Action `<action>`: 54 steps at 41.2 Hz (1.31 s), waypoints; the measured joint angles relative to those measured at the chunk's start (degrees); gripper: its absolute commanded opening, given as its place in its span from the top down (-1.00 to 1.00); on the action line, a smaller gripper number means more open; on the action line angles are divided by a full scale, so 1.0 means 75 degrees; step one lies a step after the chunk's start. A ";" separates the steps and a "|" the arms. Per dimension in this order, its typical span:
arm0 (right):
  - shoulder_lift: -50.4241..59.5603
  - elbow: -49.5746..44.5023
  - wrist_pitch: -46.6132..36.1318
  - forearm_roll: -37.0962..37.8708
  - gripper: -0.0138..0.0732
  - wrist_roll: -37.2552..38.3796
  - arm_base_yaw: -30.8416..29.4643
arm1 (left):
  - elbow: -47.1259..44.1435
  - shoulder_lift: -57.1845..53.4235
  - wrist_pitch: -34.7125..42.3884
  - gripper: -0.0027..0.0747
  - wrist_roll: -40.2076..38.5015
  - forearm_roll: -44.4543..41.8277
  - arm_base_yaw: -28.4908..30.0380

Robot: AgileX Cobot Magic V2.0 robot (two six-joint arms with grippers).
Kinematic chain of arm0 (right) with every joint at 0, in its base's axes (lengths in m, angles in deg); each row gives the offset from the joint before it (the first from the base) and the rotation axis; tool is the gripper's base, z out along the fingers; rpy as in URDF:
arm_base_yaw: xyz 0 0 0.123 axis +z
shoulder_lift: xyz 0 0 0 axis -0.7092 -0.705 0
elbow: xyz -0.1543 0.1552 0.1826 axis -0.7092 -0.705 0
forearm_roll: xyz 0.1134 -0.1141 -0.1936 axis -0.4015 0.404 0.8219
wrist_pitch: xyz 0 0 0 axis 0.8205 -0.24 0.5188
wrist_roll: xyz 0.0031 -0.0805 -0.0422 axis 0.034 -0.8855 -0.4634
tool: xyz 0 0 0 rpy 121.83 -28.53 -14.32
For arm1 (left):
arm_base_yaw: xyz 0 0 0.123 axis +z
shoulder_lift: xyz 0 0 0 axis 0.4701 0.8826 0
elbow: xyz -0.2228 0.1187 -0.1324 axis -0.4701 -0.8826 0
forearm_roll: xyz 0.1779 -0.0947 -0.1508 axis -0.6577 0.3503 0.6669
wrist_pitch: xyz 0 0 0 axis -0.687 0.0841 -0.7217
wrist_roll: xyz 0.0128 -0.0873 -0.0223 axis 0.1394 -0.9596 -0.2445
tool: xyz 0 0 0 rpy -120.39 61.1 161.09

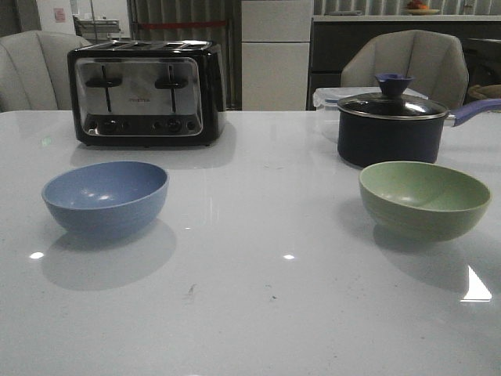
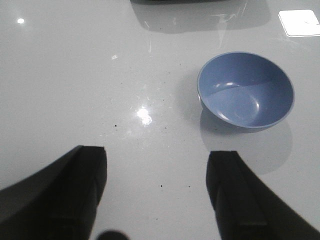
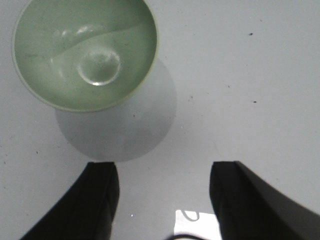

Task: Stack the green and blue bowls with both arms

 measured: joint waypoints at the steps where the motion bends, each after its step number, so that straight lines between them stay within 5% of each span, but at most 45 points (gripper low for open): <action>1: -0.0125 0.0123 0.0000 -0.0045 -0.49 0.0000 0.0000 | 0.0000 0.0018 0.0000 -0.35 0.0000 0.0000 0.0000; 19: -0.3947 0.2674 0.0449 -0.1056 -0.48 -0.0572 -0.0279 | 0.0000 0.0068 0.0000 -0.35 0.0000 0.0000 0.0000; 29: -0.5157 0.3518 0.0717 -0.1181 -0.03 -0.0735 -0.0279 | 0.0000 0.0068 0.0000 -0.35 0.0000 0.0000 0.0000; 40: -0.5352 0.3717 0.0841 -0.1198 0.41 -0.0734 -0.0279 | 0.0000 0.0068 0.0000 -0.35 0.0000 0.0000 0.0000; 54: -0.4479 0.3717 0.1014 -0.1198 0.43 -0.0849 0.0150 | 0.0000 0.0068 0.0000 -0.35 0.0000 0.0000 0.0000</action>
